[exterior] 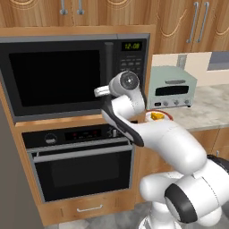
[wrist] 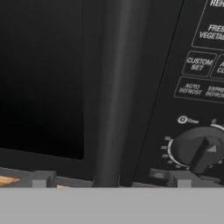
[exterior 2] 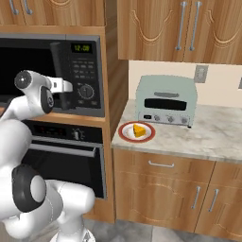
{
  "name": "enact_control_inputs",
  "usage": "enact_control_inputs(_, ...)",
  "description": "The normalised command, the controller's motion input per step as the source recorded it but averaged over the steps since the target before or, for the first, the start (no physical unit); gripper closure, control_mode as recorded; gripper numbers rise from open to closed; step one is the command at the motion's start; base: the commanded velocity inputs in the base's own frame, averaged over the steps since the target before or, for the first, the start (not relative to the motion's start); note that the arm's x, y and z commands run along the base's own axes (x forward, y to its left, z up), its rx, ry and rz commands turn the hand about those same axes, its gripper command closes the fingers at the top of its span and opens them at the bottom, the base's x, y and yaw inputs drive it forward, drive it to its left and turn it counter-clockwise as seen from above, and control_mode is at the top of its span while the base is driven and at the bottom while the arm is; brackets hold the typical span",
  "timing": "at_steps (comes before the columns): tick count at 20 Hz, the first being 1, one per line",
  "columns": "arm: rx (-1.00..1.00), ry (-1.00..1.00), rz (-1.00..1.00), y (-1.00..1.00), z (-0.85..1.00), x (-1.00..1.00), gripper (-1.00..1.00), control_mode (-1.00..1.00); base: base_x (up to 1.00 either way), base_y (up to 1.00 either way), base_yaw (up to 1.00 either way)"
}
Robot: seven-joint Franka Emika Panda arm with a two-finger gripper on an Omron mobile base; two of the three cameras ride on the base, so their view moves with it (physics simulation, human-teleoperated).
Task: Pick the cheese from the counter and place it in the microwave. Then turn on the microwave.
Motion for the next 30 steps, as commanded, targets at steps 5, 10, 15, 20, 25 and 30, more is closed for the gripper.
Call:
enact_control_inputs(5, 0.0, -0.01, 0.0, 0.04, -0.01, 0.25, -1.0, -1.0, 0.0, 0.0, 0.0)
enact_control_inputs(10, 0.0, -0.01, 0.0, 0.05, -0.05, 0.21, -1.0, -1.0, 0.0, 0.0, 0.0)
enact_control_inputs(15, 0.0, 0.0, 0.0, 0.06, -0.11, 0.2, -1.0, -1.0, 0.0, 0.0, 0.0)
enact_control_inputs(20, 0.0, 0.0, 0.0, 0.03, -0.11, 0.18, -1.0, -1.0, 0.0, 0.0, 0.0)
enact_control_inputs(25, 0.0, 0.0, 0.0, 0.01, -0.08, 0.17, -1.0, -1.0, 0.0, 0.0, 0.0)
enact_control_inputs(30, 0.0, 0.0, 0.0, 0.02, -0.06, 0.15, -1.0, -1.0, 0.0, 0.0, 0.0)
